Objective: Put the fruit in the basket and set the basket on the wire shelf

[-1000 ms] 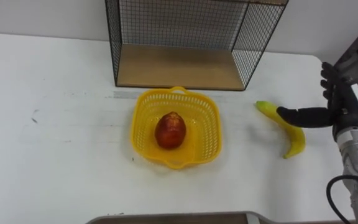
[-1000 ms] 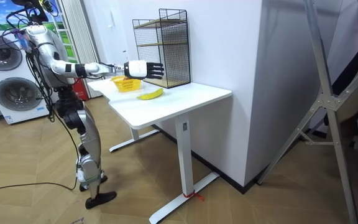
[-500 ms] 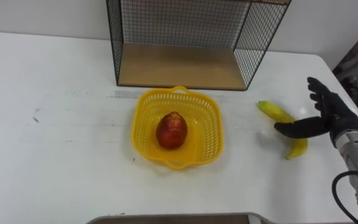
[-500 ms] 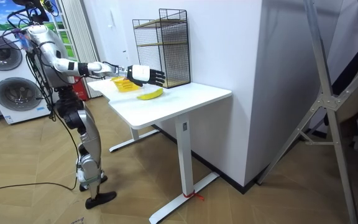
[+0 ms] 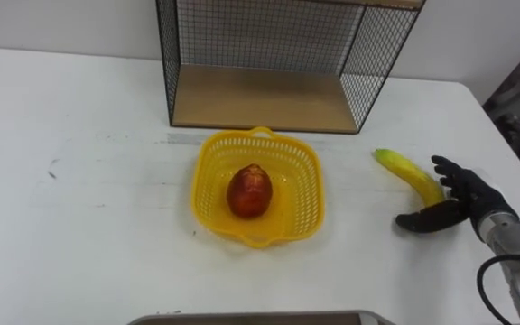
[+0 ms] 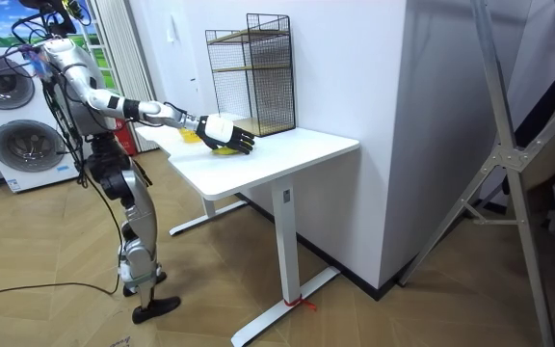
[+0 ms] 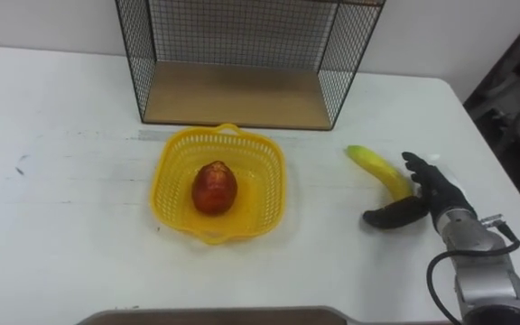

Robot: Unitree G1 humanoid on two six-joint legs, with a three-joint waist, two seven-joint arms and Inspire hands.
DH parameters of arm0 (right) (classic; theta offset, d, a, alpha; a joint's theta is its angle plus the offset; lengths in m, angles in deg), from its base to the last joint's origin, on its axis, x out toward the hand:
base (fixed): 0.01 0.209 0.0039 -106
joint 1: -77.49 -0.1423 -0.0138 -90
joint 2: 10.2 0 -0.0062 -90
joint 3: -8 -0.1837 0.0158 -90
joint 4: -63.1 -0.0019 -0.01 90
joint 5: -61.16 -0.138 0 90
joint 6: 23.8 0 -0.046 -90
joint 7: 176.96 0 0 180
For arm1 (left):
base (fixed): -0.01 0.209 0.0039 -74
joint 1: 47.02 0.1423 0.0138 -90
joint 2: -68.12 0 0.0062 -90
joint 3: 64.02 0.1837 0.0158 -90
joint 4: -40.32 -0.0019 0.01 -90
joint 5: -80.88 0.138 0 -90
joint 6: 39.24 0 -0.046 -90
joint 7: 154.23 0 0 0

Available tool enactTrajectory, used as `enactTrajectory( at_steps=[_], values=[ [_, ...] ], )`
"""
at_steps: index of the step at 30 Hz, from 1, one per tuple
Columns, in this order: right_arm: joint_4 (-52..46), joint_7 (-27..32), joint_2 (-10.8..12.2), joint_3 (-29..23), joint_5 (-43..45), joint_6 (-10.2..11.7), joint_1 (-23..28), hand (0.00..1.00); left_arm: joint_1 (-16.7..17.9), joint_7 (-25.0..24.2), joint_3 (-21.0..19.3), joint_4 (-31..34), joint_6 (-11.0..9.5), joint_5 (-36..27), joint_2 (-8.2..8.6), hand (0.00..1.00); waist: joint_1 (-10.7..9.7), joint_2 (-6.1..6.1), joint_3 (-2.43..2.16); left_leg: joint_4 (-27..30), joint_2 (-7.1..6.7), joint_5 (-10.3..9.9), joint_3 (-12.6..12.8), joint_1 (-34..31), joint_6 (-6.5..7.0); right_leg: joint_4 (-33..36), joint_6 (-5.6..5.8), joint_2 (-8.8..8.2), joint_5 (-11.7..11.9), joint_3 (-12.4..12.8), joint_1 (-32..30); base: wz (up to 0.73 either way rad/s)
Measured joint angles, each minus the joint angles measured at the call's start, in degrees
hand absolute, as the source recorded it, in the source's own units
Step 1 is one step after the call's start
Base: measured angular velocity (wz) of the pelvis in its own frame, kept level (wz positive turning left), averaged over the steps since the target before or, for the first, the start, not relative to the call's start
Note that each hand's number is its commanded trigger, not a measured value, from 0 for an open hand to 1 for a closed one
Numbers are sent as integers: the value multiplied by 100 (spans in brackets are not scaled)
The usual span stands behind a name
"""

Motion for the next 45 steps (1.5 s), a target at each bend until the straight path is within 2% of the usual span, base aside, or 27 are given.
enactTrajectory(
  at_steps=[1,5,12,18,25,26,27,28,37,45],
  values=[
    [44,-24,-6,0,21,5,-2,0,4,-44,-5,-2,0,-65,-16,0,-8,41,21,-12,0,0,-3,45,0,-7,0,-1,0,0,33,0],
    [242,-99,-33,-1,141,26,-120,0,-82,-79,-20,-3,0,-62,-112,0,-4,44,9,0,-3,0,-12,22,0,2,0,-4,0,-17,21,0],
    [607,-106,-44,2,165,90,-190,0,-128,-90,-13,-59,3,-60,-166,0,19,89,-93,14,-2,-1,-42,52,0,9,0,-15,0,-76,36,2],
    [840,-84,-60,2,185,232,-241,0,-189,-90,-6,-309,3,-61,-173,0,21,154,-76,23,1,-3,-81,102,0,11,1,-19,0,-117,114,2],
    [845,-109,-59,1,439,234,-283,0,-206,-109,0,-395,5,-63,-174,0,19,163,-68,9,-27,-3,-102,94,-1,23,0,-16,0,-129,114,0],
    [842,-111,-60,1,473,234,-283,32,-206,-119,0,-395,4,-63,-174,0,18,156,-70,15,-27,-3,-102,96,-1,23,1,-17,0,-126,113,0],
    [837,-114,-59,1,512,234,-283,58,-212,-155,0,-395,4,-63,-176,0,18,147,-71,16,-27,-2,-101,96,-1,22,1,-17,0,-121,109,0],
    [837,-114,-59,1,518,234,-284,100,-216,-171,0,-395,4,-63,-176,0,18,140,-73,15,-27,-2,-101,96,0,21,1,-17,0,-119,107,0],
    [839,211,-74,-12,1127,240,-320,100,-376,-220,0,-507,-34,-68,-176,0,30,90,-65,5,-2,-2,-98,128,0,5,1,-13,0,-124,129,0],
    [852,267,-90,-9,1255,233,-337,100,-590,-240,38,-581,-73,-65,-178,0,24,130,-37,-5,-5,-3,-99,127,-1,4,1,-12,0,-134,121,0]
  ],
)
